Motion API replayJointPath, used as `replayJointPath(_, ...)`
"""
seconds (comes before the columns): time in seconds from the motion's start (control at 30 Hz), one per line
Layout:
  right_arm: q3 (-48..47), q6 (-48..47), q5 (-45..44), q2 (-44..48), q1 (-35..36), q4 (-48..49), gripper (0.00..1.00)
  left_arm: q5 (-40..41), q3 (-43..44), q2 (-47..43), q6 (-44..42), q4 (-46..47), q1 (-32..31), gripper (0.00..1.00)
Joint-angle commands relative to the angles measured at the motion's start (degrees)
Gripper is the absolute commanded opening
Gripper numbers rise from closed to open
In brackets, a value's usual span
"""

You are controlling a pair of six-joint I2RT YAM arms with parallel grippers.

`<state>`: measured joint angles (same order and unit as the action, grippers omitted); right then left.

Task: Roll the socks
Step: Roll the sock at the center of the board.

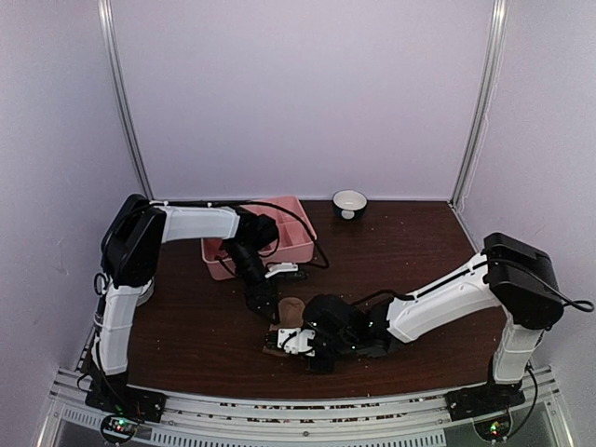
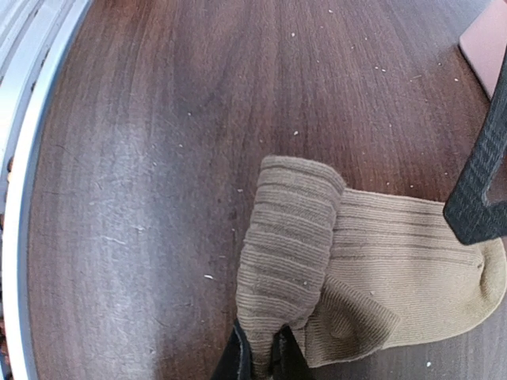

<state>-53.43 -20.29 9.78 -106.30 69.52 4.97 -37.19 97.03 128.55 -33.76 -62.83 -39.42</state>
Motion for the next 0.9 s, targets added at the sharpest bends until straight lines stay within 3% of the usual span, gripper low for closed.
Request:
replayJointPath(0.0, 0.4, 5.0, 4.9, -2.5, 1.0, -11.1, 0.00, 17.9, -2.7, 4.9, 1.7, 9.8, -3.6, 0.98)
replayJointPath(0.13, -1.5, 10.1, 7.0, -4.7, 0.7, -14.6, 0.00, 23.0, -3.0, 6.0, 2.3, 12.1, -6.2, 0.98)
replayJointPath(0.3, -2.4, 15.4, 12.0, -8.3, -0.1, -15.6, 0.00, 20.4, -1.4, 7.0, 2.5, 11.2, -6.2, 0.98)
replayJointPath(0.53, -1.7, 30.4, 21.9, -11.8, -4.5, -10.4, 0.00, 17.5, -0.1, 8.1, 1.4, 9.6, -6.2, 0.98)
replayJointPath(0.87, -0.2, 44.6, 24.9, -19.1, -7.1, -11.2, 0.00, 11.6, -0.6, 0.7, 2.9, 10.6, -1.0, 0.98)
